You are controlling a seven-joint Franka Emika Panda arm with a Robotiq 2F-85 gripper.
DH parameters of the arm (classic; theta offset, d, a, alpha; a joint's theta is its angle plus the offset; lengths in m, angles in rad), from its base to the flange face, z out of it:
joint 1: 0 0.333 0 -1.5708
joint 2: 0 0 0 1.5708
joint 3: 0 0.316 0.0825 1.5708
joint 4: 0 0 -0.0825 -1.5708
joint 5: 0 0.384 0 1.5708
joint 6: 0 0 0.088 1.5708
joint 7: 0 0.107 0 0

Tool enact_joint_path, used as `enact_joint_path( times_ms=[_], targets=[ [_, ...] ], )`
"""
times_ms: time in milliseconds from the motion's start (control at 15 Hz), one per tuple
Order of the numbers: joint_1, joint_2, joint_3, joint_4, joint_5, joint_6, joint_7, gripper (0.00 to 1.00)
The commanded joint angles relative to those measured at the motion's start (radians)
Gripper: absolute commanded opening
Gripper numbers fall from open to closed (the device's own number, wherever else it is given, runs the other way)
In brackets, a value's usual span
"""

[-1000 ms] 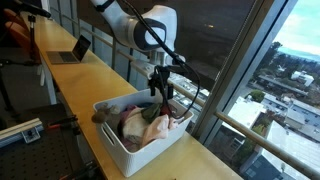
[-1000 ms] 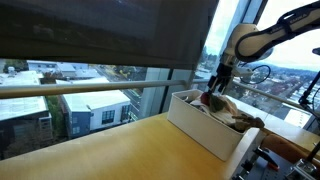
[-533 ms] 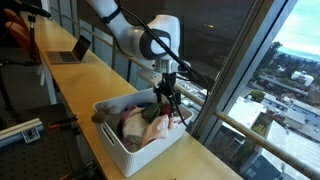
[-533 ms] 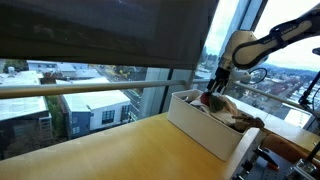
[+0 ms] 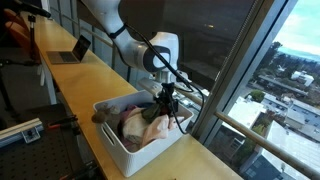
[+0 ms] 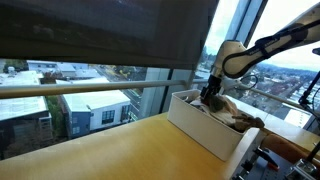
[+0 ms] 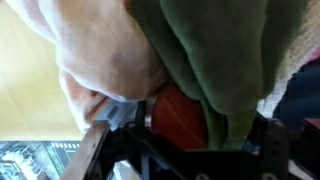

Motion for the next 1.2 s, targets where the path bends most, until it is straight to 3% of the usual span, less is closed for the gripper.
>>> enact_joint_path(
  times_ms=[0, 333, 533, 867, 1133],
  targets=[
    [-0.016, 0.051, -0.002, 0.064, 0.041, 0.000, -0.025, 0.58],
    [-0.012, -0.019, -0.008, -0.025, 0.064, -0.002, -0.006, 0.21],
    [-0.035, -0.119, -0.004, -0.152, 0.108, 0.000, -0.009, 0.02],
    [-0.020, -0.365, 0.020, -0.353, 0.176, -0.047, -0.011, 0.05],
    [0.033, -0.540, 0.068, -0.407, 0.162, -0.107, 0.009, 0.05]
  ],
)
